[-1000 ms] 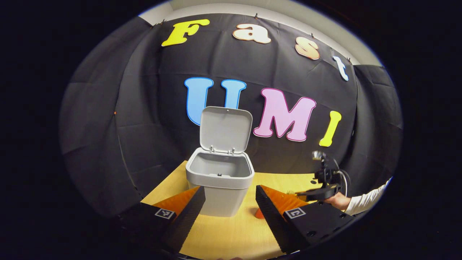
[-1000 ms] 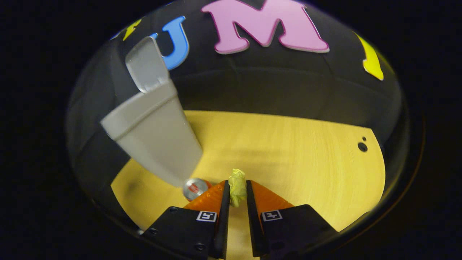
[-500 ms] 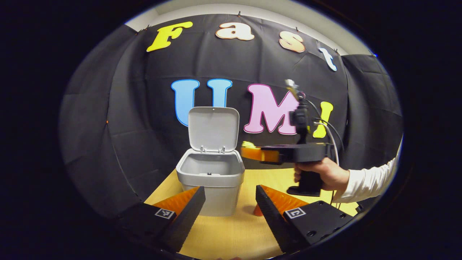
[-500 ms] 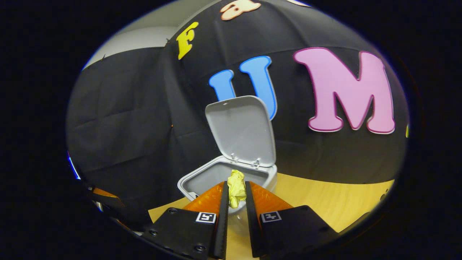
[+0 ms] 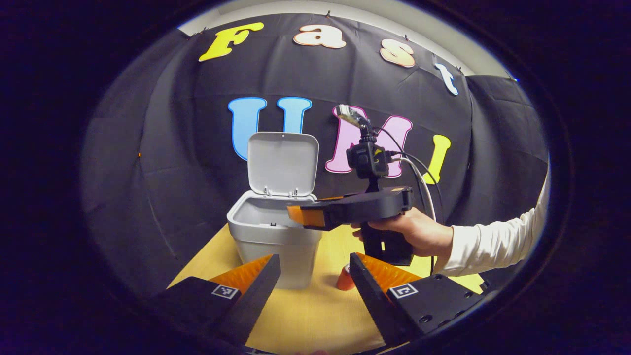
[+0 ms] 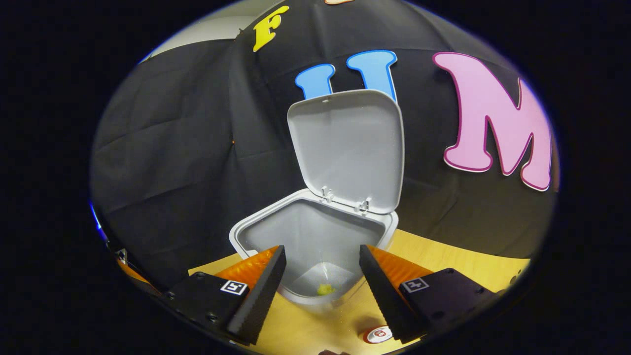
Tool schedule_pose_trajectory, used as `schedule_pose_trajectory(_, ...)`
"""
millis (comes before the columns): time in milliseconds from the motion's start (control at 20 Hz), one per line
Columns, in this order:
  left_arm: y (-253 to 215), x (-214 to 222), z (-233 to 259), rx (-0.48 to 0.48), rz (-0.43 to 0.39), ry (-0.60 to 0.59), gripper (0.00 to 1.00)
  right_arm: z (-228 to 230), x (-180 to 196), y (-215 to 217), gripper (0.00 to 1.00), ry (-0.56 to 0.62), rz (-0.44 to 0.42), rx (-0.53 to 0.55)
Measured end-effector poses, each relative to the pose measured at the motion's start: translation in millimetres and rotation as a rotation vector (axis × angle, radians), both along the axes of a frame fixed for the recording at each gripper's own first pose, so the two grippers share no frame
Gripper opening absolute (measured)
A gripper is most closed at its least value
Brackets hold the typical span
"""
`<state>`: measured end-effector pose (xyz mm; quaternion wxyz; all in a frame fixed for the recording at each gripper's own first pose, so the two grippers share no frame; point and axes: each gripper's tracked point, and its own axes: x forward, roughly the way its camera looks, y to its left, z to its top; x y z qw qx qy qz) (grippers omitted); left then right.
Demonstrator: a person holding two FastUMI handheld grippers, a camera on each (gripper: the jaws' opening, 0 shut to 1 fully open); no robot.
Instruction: Press the lid of the desktop garbage bin to open it, pick up the crumpled paper on the desktop and throw it into the bin, then pick up the pop can on the desktop and drop it into the bin, and finally close the garbage bin lid.
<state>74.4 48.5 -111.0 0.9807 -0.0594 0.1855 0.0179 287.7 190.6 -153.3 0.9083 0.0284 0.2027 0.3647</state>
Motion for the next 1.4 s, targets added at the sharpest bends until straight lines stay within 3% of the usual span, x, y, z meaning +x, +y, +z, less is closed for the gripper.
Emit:
schedule_pose_trajectory(250, -49, 24, -50, -0.124, -0.111, 0.056, 0.95, 28, -4, -93, 0.96, -0.03, -0.135, -0.004)
schedule_pose_trajectory(500, -92, 62, -114, -0.062, -0.216, 0.103, 0.95, 37, -24, -180, 0.97, -0.024, -0.269, -0.05)
schedule_pose_trajectory(650, -109, 82, -159, -0.073, -0.227, 0.179, 0.95, 38, -38, -215, 0.97, -0.022, -0.334, -0.071)
schedule_pose_trajectory(800, -118, 93, -194, -0.096, -0.224, 0.244, 0.95, 32, -56, -234, 0.97, 0.016, -0.359, -0.083)
schedule_pose_trajectory(1050, -116, 107, -239, -0.041, -0.2, 0.331, 0.95, 21, -80, -261, 0.97, 0.027, -0.396, -0.147)
schedule_pose_trajectory(1400, -108, 137, -269, 0.022, -0.2, 0.332, 0.95, 17, -98, -275, 0.97, 0.025, -0.424, -0.203)
